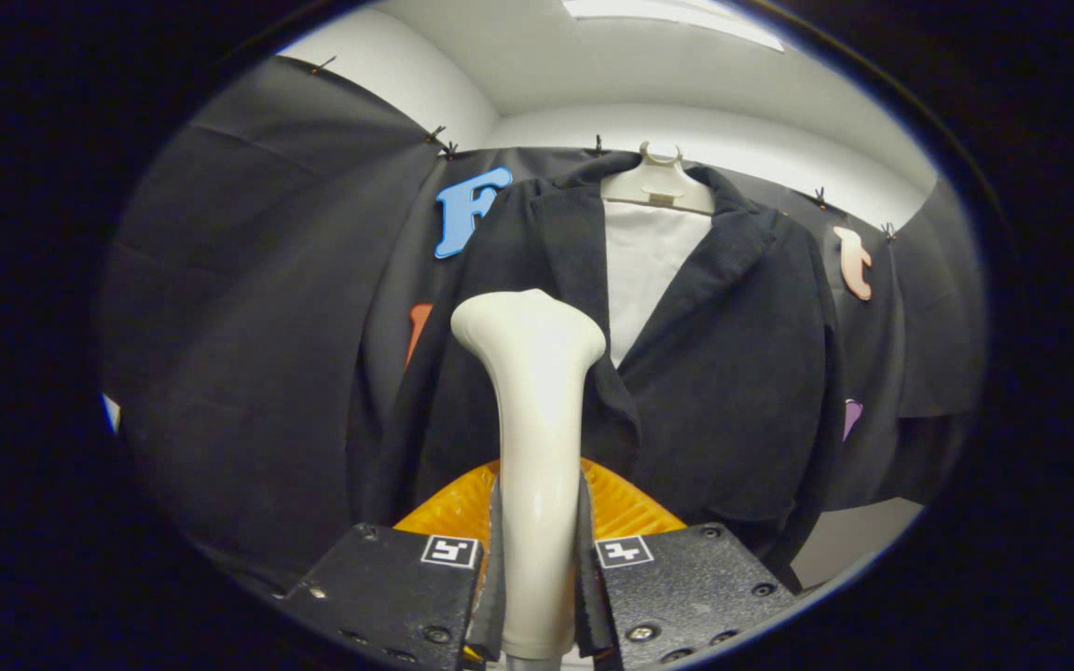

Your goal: Iron the clothes twice with a garment steamer, once on the left side and once on the right side.

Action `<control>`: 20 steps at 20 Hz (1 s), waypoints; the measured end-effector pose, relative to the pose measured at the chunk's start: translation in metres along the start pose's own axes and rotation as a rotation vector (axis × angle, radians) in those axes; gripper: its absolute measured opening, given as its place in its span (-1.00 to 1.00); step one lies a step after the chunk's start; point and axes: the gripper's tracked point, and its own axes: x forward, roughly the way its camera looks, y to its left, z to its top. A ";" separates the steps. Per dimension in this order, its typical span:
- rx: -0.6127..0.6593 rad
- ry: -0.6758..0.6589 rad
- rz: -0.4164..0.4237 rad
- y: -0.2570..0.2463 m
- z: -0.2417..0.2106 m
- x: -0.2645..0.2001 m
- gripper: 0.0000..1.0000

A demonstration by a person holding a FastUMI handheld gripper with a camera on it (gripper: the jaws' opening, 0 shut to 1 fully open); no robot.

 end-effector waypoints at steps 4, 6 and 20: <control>0.009 0.052 0.016 0.005 -0.023 -0.010 -0.35; 0.011 0.088 0.016 0.004 -0.037 -0.012 -0.35; -0.019 0.319 0.062 0.019 -0.143 -0.047 -0.35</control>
